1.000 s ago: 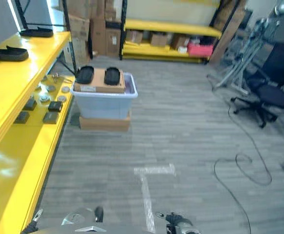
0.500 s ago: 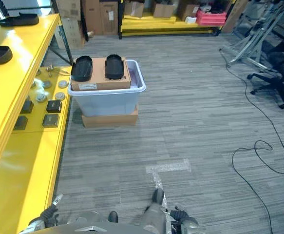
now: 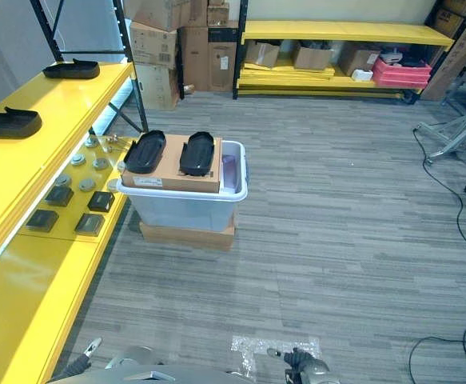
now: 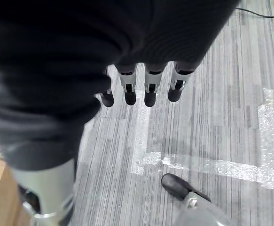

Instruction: Move parts from the plastic box to the shelf.

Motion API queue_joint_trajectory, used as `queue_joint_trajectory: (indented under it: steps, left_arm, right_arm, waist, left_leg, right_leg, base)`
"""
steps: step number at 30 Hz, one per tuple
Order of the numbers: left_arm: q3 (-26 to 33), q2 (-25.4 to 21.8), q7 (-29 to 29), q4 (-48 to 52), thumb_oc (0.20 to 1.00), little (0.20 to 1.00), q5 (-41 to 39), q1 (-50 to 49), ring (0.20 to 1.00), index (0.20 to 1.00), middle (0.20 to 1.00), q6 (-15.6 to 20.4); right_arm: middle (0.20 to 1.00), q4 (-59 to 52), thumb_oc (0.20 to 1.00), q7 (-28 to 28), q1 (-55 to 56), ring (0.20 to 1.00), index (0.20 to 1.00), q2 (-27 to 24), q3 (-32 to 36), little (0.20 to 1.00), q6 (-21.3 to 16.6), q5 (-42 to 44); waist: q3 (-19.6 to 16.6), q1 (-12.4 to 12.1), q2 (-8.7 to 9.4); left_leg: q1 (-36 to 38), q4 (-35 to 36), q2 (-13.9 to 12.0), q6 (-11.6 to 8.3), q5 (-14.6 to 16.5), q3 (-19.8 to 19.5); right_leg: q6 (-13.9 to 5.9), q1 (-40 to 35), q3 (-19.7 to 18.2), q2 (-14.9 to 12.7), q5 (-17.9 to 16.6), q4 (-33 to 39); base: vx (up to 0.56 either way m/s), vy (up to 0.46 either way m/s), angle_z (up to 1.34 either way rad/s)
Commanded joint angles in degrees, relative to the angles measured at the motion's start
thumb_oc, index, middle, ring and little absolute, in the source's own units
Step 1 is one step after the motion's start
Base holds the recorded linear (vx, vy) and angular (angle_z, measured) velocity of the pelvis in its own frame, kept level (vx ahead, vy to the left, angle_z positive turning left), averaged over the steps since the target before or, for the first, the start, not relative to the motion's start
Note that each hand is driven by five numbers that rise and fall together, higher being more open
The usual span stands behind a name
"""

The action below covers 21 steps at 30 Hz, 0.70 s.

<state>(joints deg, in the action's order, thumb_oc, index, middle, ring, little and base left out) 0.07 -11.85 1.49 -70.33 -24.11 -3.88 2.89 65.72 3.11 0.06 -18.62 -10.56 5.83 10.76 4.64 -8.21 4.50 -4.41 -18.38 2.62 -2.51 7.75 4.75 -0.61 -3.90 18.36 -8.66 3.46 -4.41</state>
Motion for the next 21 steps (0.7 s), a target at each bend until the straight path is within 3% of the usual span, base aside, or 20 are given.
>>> queue_joint_trajectory:
  steps: [1,2,4,5,6,9,11,12,13,15,19,21]
  left_arm:
    - [-1.6,-1.7,-0.8,-0.4,1.000,1.000,-2.0,1.5,1.000,1.000,1.000,0.9]
    - [-1.4,-1.4,-0.9,-0.4,1.000,1.000,-1.8,1.4,1.000,1.000,1.000,1.1]
    - [-0.9,-1.0,-0.7,-0.1,1.000,1.000,-2.0,0.7,1.000,1.000,1.000,1.7]
    - [-0.2,-1.1,-0.8,0.9,1.000,1.000,-2.8,0.2,1.000,1.000,1.000,1.8]
    - [0.1,-1.3,-0.7,1.1,1.000,1.000,-3.3,0.2,1.000,1.000,1.000,1.8]
    - [1.6,-1.7,-0.5,0.4,1.000,1.000,-2.0,-0.6,1.000,1.000,1.000,2.2]
    - [2.0,-2.2,-0.6,-0.2,1.000,1.000,-0.9,-1.2,1.000,1.000,1.000,2.5]
    - [2.0,-2.2,-0.6,-0.2,1.000,1.000,-0.9,-1.2,1.000,1.000,1.000,2.5]
    - [1.6,-2.6,-0.2,-0.5,1.000,1.000,1.1,-0.9,1.000,1.000,1.000,2.8]
    - [0.7,-2.7,0.3,-0.5,1.000,1.000,1.5,-0.6,1.000,1.000,1.000,3.0]
    - [-1.4,-3.1,-0.3,0.5,1.000,1.000,-1.3,0.3,1.000,1.000,1.000,2.3]
    - [-2.0,-3.7,0.2,0.8,1.000,1.000,-0.1,1.7,1.000,1.000,1.000,1.1]
  right_arm:
    - [1.000,1.0,1.000,0.8,-0.4,1.000,1.000,-2.1,0.7,1.000,-2.5,-1.4]
    - [1.000,0.7,1.000,0.7,-0.5,1.000,1.000,-2.3,0.6,1.000,-2.9,-1.5]
    - [1.000,-0.5,1.000,0.4,-0.8,1.000,1.000,-2.7,-0.1,1.000,-3.1,-1.4]
    - [1.000,-3.3,1.000,-0.1,-0.8,1.000,1.000,-3.7,-1.4,1.000,-2.3,-0.6]
    - [1.000,-4.1,1.000,-0.3,-0.8,1.000,1.000,-4.0,-1.9,1.000,-2.1,-0.3]
    - [1.000,-4.2,1.000,-0.4,-2.7,1.000,1.000,-3.6,-3.8,1.000,-1.6,0.8]
    - [1.000,-3.4,1.000,-0.3,-3.6,1.000,1.000,-2.4,-4.2,1.000,-0.6,1.9]
    - [1.000,-3.4,1.000,-0.3,-3.6,1.000,1.000,-2.5,-4.1,1.000,-0.6,1.9]
    - [1.000,-2.4,1.000,-0.4,-4.4,1.000,1.000,-0.9,-4.7,1.000,-0.3,2.3]
    - [1.000,-1.8,1.000,-0.5,-4.7,1.000,1.000,-0.1,-4.8,1.000,-0.8,2.2]
    - [1.000,-1.3,1.000,-0.6,-4.9,1.000,1.000,0.9,-4.0,1.000,-1.6,2.0]
    - [1.000,-1.5,1.000,-0.2,-4.5,1.000,1.000,1.1,-3.6,1.000,-2.6,2.5]
  waist:
    - [2.6,-2.2,-1.99]
    - [3.4,-3.2,-2.55]
    - [4.3,-5.1,-3.24]
    - [5.1,-6.6,-3.34]
    - [5.1,-7.0,-3.46]
    - [3.6,-8.3,-3.86]
    - [2.2,-9.5,-3.18]
    - [2.1,-9.5,-3.29]
    - [0.2,-10.3,-1.94]
    - [-0.8,-10.2,-1.66]
    - [-1.3,-8.7,-2.30]
    - [-0.8,-7.9,-1.94]
  left_leg:
    - [0.3,14.5,0.8,0.03,-7.6,-1.1]
    - [-3.4,17.1,0.5,-1.00,-12.7,-0.9]
    - [-9.7,19.2,-0.5,-2.32,-18.9,-0.1]
    - [-14.8,18.2,-1.3,-2.85,-20.7,0.7]
    - [-15.5,17.7,-1.5,-2.82,-21.0,0.7]
    - [-13.2,15.8,-0.7,-0.70,-20.8,-0.2]
    - [-11.2,14.6,1.5,1.33,-18.2,-0.2]
    - [-11.4,14.5,1.4,1.33,-18.2,-0.2]
    - [-7.1,15.3,5.1,4.85,-14.8,0.7]
    - [-4.6,16.5,7.1,7.02,-13.1,0.5]
    - [-0.5,18.8,8.4,8.91,-11.0,-0.4]
    - [0.0,18.5,8.3,8.27,-10.1,-0.8]
  right_leg:
    - [-8.18,2.9,-3.9,1.8,-9.8,7.4]
    - [-8.13,0.9,-5.0,2.5,-9.8,8.1]
    - [-7.70,-1.8,-6.2,3.5,-9.3,7.9]
    - [-7.09,-3.5,-5.4,3.9,-7.4,6.1]
    - [-6.78,-3.9,-4.7,4.0,-6.5,5.3]
    - [-5.11,-5.0,-4.1,5.1,-0.8,-0.6]
    - [-5.25,-8.1,-4.2,4.9,2.6,-4.6]
    - [-5.22,-8.0,-4.3,5.0,2.4,-4.5]
    - [-7.24,-9.6,-2.1,3.4,0.2,-11.2]
    - [-9.01,-8.2,-1.8,2.7,-2.7,-18.1]
    - [-11.39,-0.9,-3.0,2.0,-6.1,-27.1]
    - [-10.97,0.9,-2.9,1.6,-4.9,-21.2]
  base:
    - [0.34,0.134,0.19]
    - [0.37,0.131,0.16]
    - [0.54,0.184,-0.19]
    - [0.59,0.206,-0.54]
    - [0.54,0.201,-0.62]
    - [0.52,0.202,-0.82]
    - [0.47,0.152,-0.82]
    - [0.63,0.272,-0.09]
    - [0.49,0.264,0.06]
    - [0.46,0.297,-0.07]
    - [0.23,0.171,-0.18]
    - [0.18,-0.008,0.19]
